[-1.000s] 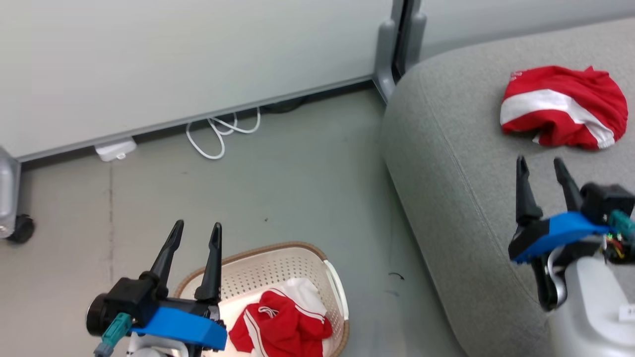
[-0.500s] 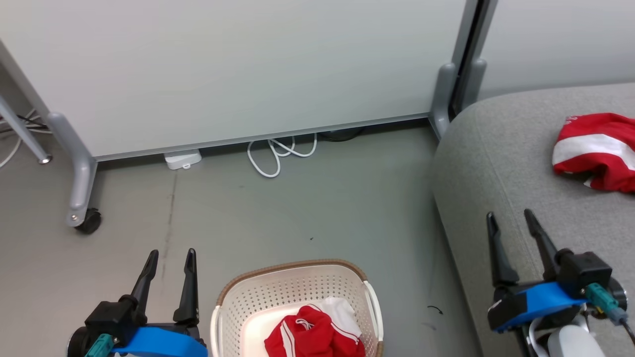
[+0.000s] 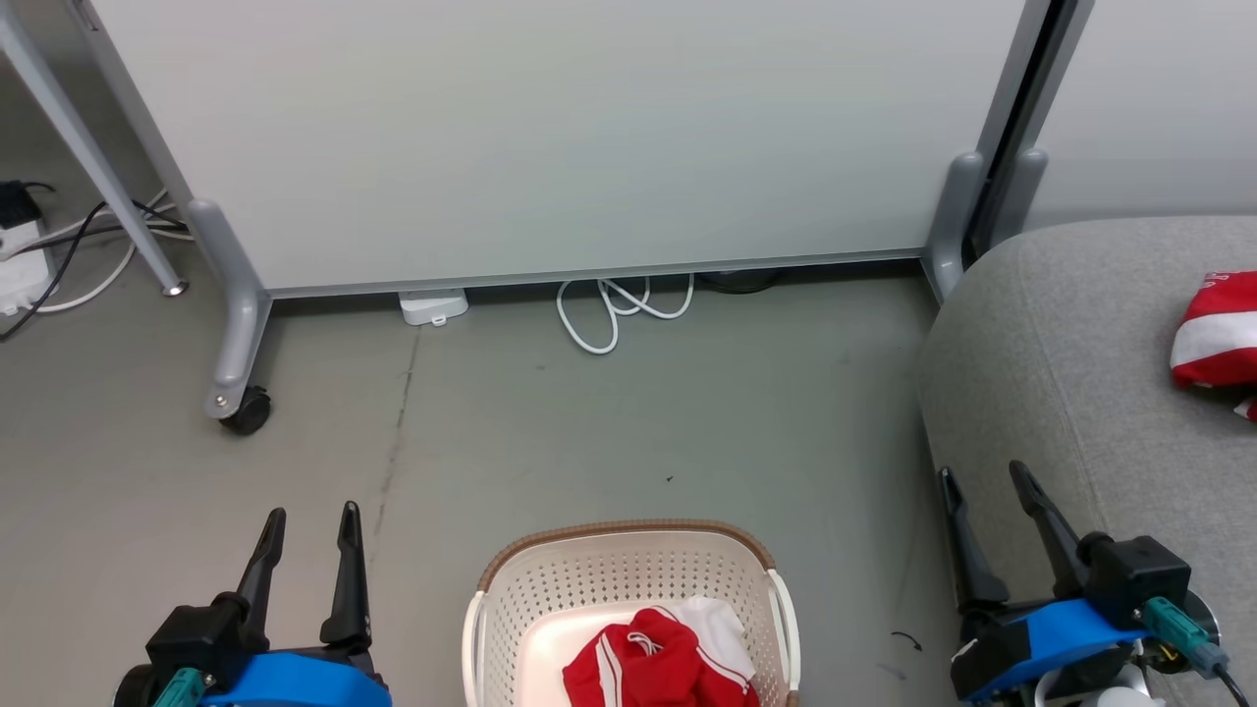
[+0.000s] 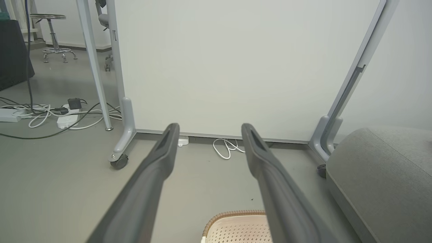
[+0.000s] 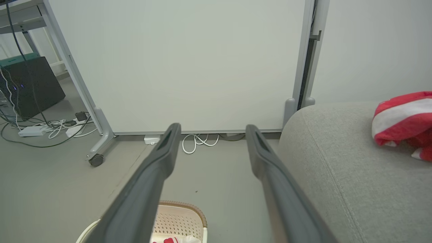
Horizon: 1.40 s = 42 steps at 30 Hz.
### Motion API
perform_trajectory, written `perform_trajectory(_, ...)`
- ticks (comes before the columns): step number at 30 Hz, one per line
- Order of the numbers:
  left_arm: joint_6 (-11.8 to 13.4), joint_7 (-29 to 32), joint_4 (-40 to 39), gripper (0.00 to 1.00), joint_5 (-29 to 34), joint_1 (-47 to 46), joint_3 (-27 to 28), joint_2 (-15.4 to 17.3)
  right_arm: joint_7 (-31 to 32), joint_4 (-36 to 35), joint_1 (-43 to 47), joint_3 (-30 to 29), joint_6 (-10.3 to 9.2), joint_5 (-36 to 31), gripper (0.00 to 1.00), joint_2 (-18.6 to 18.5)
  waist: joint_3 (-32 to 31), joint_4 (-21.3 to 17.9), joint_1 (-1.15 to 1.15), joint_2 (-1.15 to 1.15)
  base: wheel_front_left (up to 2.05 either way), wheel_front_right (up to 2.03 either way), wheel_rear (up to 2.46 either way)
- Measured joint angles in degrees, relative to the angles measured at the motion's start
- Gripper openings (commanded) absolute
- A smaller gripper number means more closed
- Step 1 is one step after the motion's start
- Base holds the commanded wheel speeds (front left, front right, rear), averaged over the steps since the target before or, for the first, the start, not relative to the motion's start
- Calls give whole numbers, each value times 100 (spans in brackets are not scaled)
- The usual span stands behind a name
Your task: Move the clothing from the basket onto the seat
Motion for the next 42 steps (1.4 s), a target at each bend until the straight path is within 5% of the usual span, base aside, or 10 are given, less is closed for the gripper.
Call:
perform_trajectory(31, -1, 0, -56, 100, 79, 40, 29, -122, 15, 47, -25, 67, 0, 88, 100, -1, 131, -63, 1, 0, 0, 0, 0)
perform_trajectory(42, -1, 0, 258, 100, -53, -514, -368, -110, 53, -164, -258, 300, 0, 89, 100, 0, 566, -207, 1, 0, 0, 0, 0)
